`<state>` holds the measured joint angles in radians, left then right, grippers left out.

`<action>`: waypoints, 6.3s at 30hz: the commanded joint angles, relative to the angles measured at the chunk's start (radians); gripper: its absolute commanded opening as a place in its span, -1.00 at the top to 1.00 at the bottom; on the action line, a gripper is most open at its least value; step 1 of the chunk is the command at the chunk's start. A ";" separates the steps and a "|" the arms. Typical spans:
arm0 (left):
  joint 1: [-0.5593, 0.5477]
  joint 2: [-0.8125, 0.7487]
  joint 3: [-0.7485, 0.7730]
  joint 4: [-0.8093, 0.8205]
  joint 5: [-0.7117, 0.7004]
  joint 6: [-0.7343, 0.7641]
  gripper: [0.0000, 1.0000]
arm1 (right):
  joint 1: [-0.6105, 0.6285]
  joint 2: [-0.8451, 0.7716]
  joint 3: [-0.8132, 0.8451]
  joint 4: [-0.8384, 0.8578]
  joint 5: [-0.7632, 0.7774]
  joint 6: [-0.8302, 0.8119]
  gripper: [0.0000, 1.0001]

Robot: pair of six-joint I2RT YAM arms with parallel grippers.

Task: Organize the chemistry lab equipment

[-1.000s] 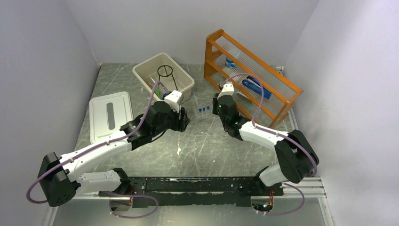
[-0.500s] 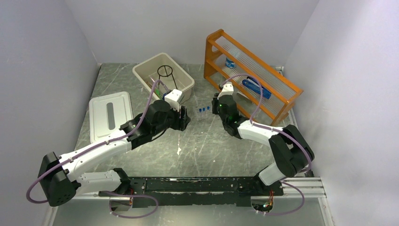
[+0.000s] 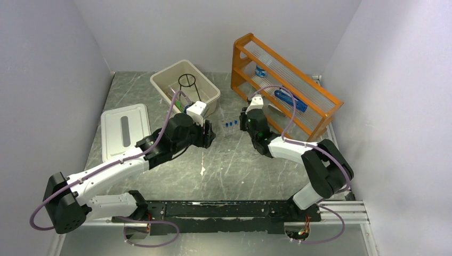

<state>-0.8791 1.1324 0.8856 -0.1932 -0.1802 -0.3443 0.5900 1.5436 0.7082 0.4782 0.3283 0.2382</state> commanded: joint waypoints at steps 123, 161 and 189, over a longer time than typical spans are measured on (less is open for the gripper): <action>-0.002 -0.014 0.011 -0.026 -0.057 -0.024 -0.14 | -0.054 0.140 0.497 -0.860 -0.232 0.031 0.27; 0.264 -0.018 0.042 -0.451 -0.375 -0.365 -0.57 | -0.054 -0.137 0.422 -0.840 -0.204 0.169 0.19; 0.903 0.612 0.277 -0.344 -0.027 -0.060 -0.01 | -0.055 -0.327 0.183 -0.621 -0.483 0.294 0.25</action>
<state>-0.0334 1.7241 1.1553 -0.5396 -0.2665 -0.4595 0.5423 1.2572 0.9016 -0.1905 -0.1261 0.5262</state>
